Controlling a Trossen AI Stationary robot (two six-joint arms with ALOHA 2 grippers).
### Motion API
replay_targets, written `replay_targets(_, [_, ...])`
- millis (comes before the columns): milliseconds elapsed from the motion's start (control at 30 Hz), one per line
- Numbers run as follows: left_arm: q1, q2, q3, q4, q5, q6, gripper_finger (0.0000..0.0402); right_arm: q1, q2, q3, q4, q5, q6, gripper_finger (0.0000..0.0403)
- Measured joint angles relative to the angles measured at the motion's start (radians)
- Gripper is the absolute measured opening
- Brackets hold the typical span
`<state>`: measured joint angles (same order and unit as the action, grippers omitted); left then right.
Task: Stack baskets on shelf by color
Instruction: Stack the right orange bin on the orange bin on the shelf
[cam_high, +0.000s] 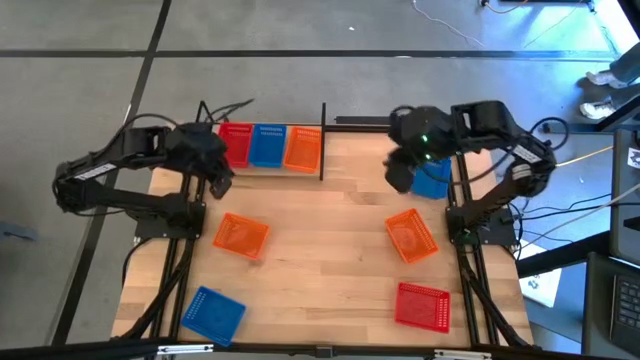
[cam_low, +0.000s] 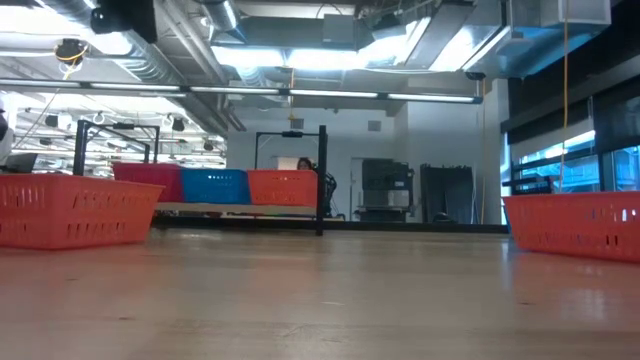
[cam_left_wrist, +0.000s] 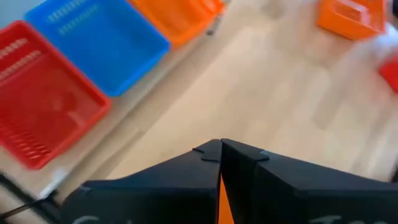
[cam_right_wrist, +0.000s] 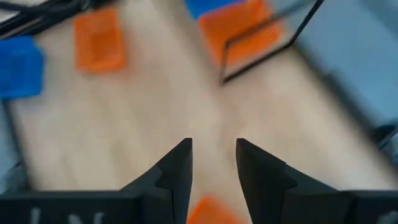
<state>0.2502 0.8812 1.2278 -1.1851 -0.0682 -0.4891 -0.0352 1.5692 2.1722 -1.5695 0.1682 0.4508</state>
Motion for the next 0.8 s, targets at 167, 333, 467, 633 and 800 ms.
replay_targets(167, [-0.117,-0.005,0.000,-0.001,0.020,-0.004,0.0000,0.057,-0.121,-0.275,-0.004,-0.093,0.224,0.0122])
replay_targets(333, [-0.225,-0.005,0.000,0.000,0.037,-0.039,0.0000,0.143,-0.201,-0.538,-0.001,-0.232,0.463,0.0122])
replay_targets(467, [-0.279,-0.005,0.000,0.000,0.027,-0.073,0.0000,0.180,-0.204,-0.682,0.022,-0.267,0.514,0.0122])
replay_targets(633, [-0.314,-0.005,0.000,0.000,0.014,-0.085,0.0000,0.183,-0.187,-0.837,0.159,-0.362,0.540,0.0122])
replay_targets(800, [-0.332,-0.005,0.000,0.000,0.002,-0.085,0.0000,0.183,-0.162,-0.968,0.419,-0.411,0.594,0.0122])
